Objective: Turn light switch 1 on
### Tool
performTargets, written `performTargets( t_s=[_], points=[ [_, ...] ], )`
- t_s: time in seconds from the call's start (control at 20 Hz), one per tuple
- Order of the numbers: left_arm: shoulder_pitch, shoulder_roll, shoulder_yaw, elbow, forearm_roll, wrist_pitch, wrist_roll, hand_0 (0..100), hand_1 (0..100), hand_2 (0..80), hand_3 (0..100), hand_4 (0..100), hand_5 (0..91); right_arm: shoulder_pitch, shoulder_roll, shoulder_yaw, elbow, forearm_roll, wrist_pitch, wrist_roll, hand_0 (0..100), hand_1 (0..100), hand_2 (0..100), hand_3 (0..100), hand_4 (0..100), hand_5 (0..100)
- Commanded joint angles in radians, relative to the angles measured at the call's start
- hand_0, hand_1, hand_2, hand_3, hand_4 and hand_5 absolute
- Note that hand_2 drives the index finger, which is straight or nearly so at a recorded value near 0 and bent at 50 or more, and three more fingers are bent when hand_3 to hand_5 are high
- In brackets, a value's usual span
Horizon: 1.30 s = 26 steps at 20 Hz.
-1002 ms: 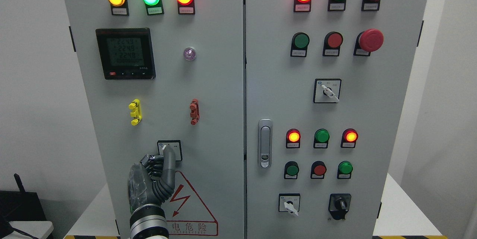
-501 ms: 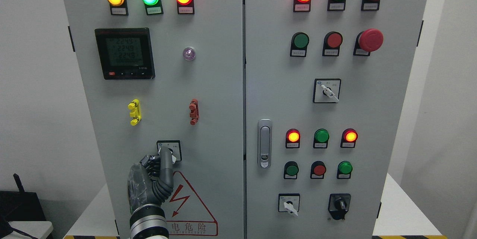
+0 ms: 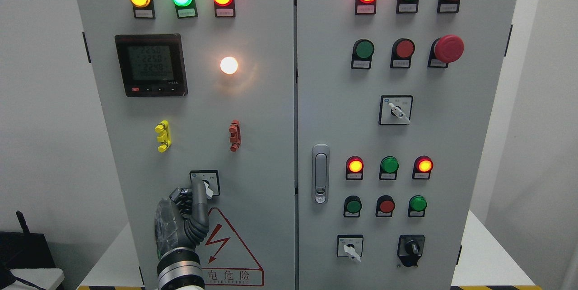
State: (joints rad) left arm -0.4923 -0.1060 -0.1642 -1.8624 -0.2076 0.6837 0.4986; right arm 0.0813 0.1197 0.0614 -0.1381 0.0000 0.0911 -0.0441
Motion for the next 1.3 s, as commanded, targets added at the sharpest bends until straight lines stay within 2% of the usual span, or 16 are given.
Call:
performTargets(
  t_s=[0.0, 0.35, 0.95, 1.15, 1.25],
  points=[
    [0.000, 0.000, 0.000, 0.000, 0.002, -0.004, -0.005, 42, 13, 58.0, 81, 80, 74.8, 0.000, 0.000, 0.000, 0.000, -0.017, -0.001, 0.000, 12, 39, 0, 0, 0, 0],
    [0.000, -0.001, 0.000, -0.001, 0.002, -0.006, -0.005, 33, 15, 58.0, 81, 80, 74.3, 0.000, 0.000, 0.000, 0.000, -0.018, -0.001, 0.000, 12, 39, 0, 0, 0, 0],
    [0.052, -0.006, 0.000, -0.026, 0.001, -0.024, -0.009, 31, 17, 58.1, 81, 80, 73.5, 0.000, 0.000, 0.000, 0.000, -0.018, -0.001, 0.000, 12, 39, 0, 0, 0, 0],
    [0.064, -0.006, 0.000, -0.049, 0.001, -0.029, -0.009, 32, 15, 58.2, 81, 80, 73.2, 0.000, 0.000, 0.000, 0.000, -0.017, -0.001, 0.000, 12, 39, 0, 0, 0, 0],
    [0.086, -0.004, 0.000, -0.070, 0.001, -0.029, -0.011, 29, 15, 58.3, 81, 80, 73.1, 0.000, 0.000, 0.000, 0.000, -0.017, -0.001, 0.000, 12, 39, 0, 0, 0, 0]
  ],
)
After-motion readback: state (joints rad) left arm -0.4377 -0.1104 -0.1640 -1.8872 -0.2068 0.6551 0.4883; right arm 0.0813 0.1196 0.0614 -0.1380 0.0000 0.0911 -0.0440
